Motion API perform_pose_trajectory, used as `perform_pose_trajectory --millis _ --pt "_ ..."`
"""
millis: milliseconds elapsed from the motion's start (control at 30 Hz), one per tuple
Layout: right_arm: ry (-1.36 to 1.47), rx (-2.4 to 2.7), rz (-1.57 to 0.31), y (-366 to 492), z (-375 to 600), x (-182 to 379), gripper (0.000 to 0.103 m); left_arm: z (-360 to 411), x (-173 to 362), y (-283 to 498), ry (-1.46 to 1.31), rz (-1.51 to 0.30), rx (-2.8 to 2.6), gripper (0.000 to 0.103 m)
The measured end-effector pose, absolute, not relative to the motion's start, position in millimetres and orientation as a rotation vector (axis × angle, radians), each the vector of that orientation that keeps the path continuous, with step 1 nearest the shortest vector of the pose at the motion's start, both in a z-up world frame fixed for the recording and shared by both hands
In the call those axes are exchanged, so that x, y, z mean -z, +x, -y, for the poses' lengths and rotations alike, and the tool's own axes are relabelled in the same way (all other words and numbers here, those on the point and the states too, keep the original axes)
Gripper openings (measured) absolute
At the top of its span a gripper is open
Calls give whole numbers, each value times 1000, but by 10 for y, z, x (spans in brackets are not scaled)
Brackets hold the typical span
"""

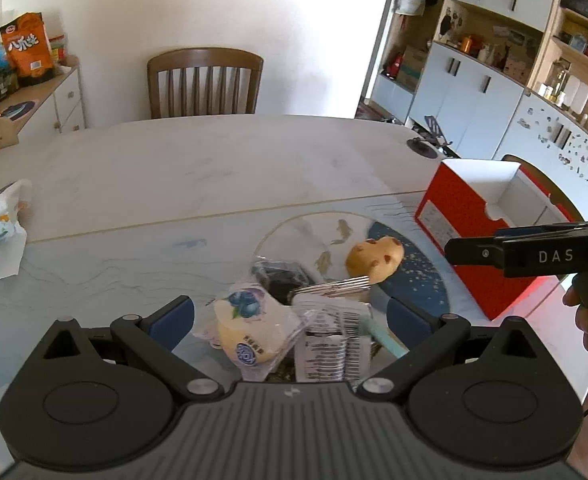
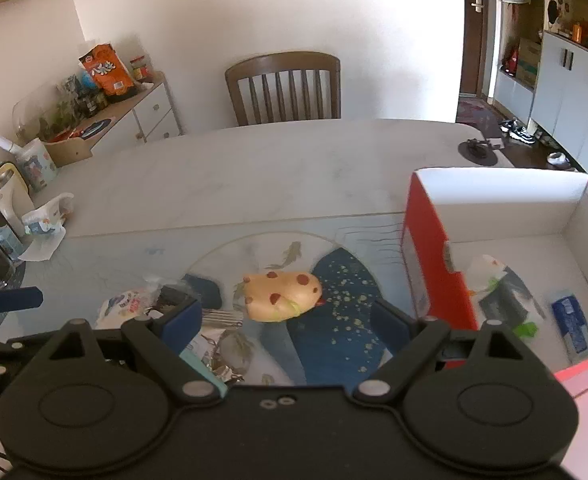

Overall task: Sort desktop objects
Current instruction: 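Move right tool to the yellow spotted toy while left tool moves to the blueberry bread bag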

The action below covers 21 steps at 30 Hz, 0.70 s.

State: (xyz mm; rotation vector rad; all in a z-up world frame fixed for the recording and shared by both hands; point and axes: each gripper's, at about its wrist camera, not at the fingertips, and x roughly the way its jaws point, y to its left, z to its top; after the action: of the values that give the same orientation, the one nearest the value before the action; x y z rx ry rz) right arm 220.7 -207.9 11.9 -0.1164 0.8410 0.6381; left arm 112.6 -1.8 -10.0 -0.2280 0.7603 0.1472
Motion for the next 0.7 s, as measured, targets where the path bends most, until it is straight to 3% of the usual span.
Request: perform_pose_trajectory --millis 700 --pt "-163 -637 -893 2510 1690 270 91 -208 532 1383 -230 -832 -129 103"
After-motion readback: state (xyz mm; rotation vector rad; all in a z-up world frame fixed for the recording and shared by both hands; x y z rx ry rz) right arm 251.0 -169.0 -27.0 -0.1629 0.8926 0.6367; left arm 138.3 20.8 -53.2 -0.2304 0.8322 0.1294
